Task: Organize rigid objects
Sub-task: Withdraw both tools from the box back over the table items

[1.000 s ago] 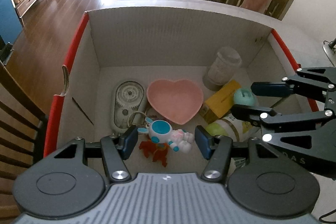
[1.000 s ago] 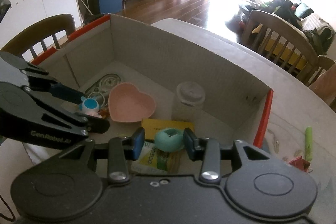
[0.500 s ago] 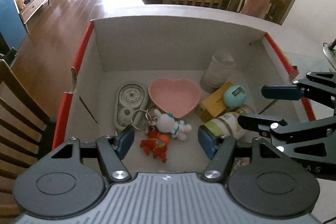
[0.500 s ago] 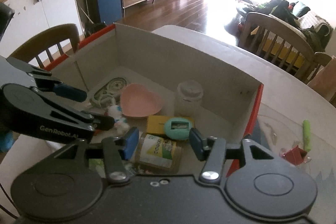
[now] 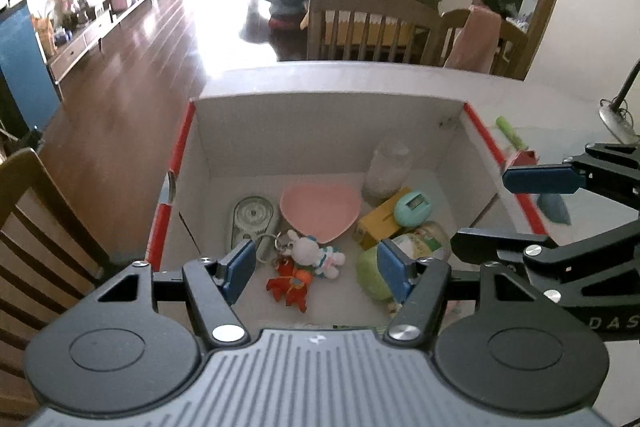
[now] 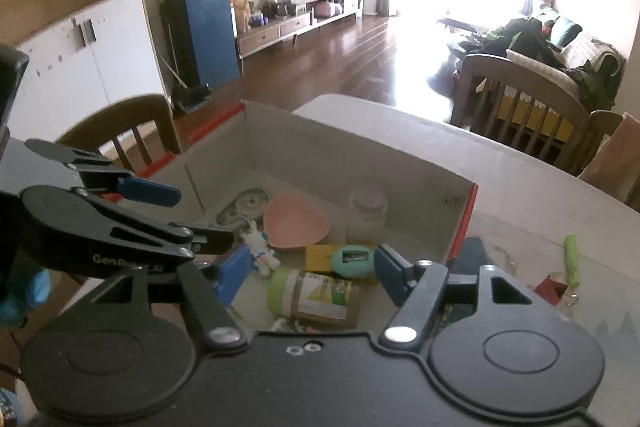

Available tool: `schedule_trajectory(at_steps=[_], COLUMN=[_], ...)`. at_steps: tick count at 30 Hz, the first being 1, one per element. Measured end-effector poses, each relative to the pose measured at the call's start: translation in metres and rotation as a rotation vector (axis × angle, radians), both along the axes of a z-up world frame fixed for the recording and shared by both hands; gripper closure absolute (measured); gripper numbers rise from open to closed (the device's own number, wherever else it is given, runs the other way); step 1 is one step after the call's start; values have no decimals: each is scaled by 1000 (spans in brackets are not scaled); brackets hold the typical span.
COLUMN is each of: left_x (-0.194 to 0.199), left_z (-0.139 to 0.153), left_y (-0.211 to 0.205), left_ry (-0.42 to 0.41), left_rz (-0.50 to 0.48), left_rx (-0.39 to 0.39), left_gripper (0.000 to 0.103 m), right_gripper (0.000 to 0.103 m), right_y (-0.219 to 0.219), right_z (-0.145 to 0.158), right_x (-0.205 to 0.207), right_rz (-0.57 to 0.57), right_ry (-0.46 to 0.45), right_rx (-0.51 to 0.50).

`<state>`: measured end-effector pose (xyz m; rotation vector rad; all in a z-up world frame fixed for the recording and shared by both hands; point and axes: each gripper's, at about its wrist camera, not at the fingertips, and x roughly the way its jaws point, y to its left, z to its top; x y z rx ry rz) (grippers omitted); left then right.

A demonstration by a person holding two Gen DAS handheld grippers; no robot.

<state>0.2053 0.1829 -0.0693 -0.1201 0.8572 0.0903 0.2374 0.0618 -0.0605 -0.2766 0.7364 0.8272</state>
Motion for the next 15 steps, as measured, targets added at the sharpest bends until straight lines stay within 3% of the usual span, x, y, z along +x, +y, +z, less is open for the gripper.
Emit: schedule_trajectory(at_steps=[9, 12, 15], left_x=[-21, -30, -35], left_z=[27, 33, 37], left_y=[-8, -10, -15], left_ry=[-74, -89, -102], left_rz=[29, 34, 35], left_rx=[18, 8, 3], left_gripper=[36, 28, 27], right_gripper=[18, 14, 12], right_y=[-21, -28, -34], right_z=[22, 25, 29], right_x=[-22, -28, -34], right_rz=[-24, -28, -33], right_ry=[-13, -6, -8], right_rx=[91, 125, 146])
